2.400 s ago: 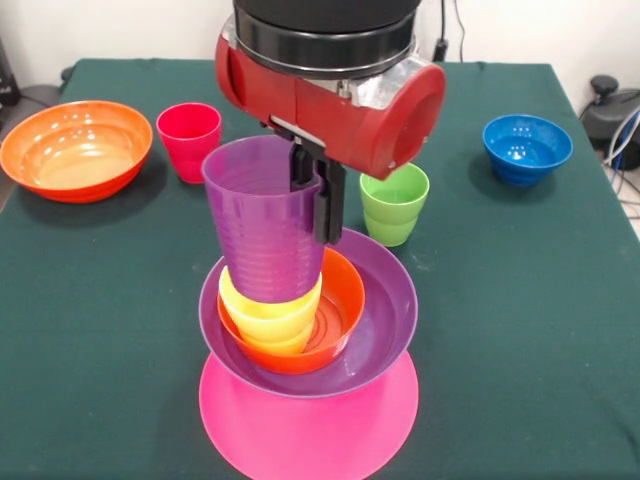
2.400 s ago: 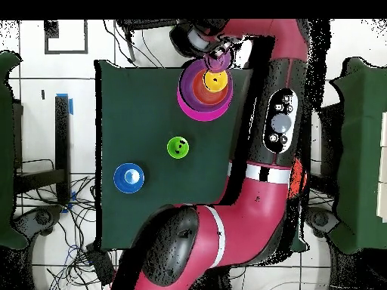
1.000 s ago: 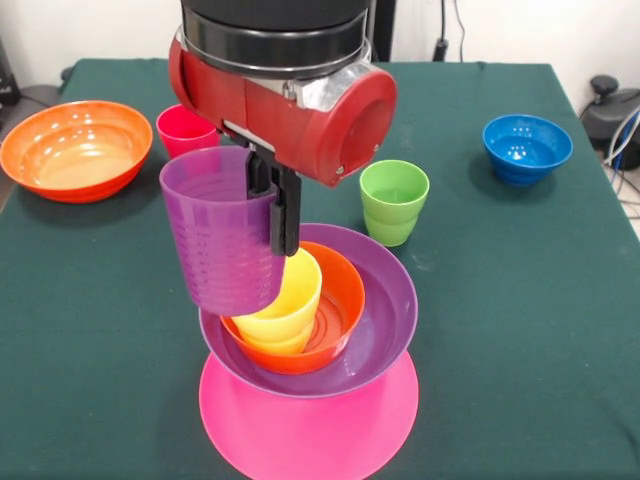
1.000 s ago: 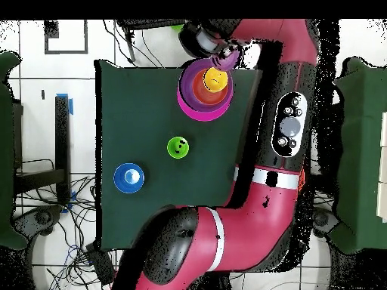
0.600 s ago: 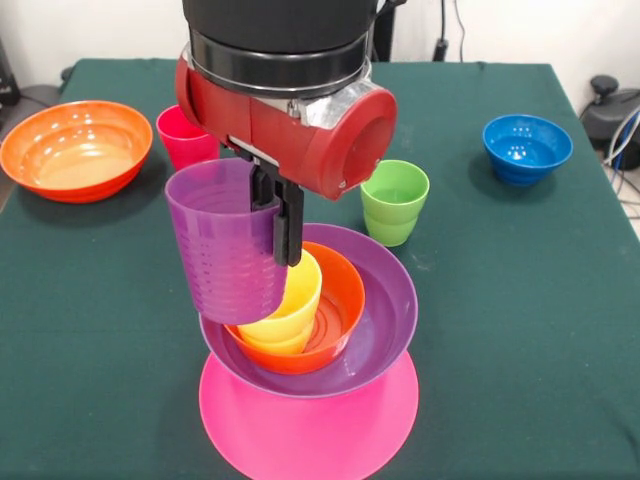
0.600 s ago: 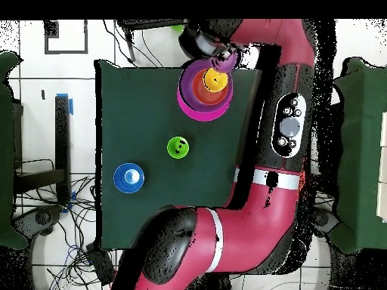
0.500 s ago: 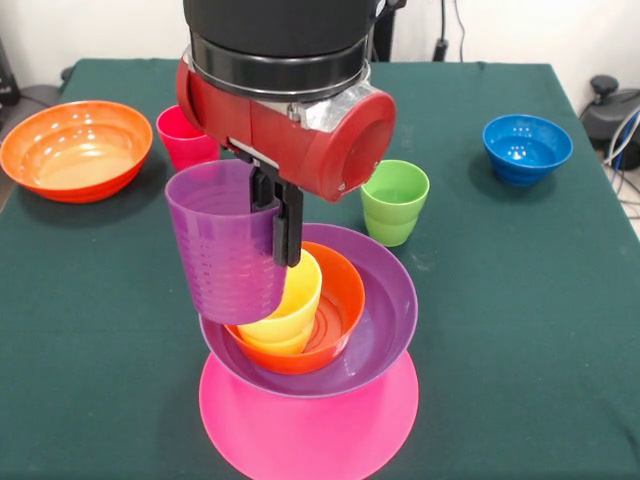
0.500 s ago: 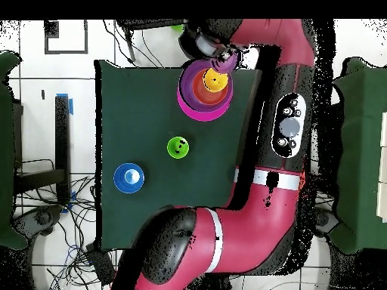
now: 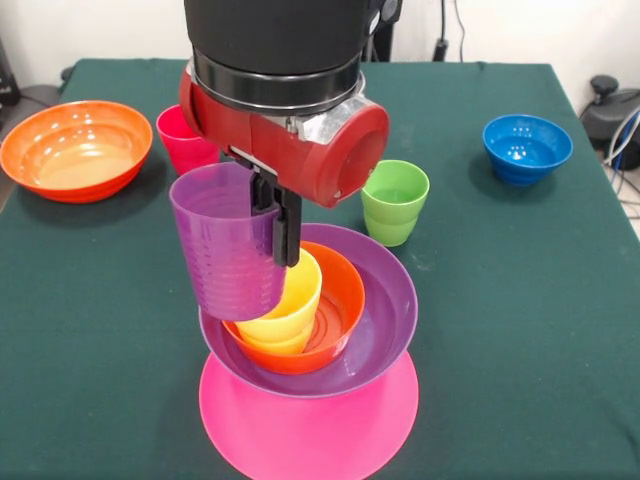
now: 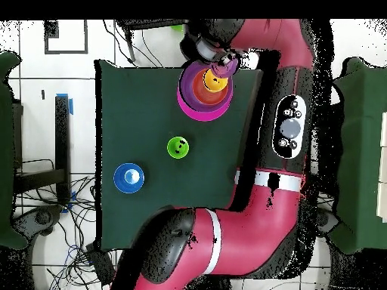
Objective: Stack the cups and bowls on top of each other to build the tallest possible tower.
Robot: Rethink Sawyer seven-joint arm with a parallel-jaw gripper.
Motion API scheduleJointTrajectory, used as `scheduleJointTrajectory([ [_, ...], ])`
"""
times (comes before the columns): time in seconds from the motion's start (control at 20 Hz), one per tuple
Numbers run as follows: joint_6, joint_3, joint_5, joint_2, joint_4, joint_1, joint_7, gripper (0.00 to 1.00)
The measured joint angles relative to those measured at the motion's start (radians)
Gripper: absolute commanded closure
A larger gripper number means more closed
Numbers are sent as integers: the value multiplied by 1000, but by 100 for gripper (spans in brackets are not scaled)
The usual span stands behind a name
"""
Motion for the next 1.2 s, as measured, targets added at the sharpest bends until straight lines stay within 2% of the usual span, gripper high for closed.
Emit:
scheduleJointTrajectory([
  [1.2,-47,-121,106,0,45,27,0,100],
])
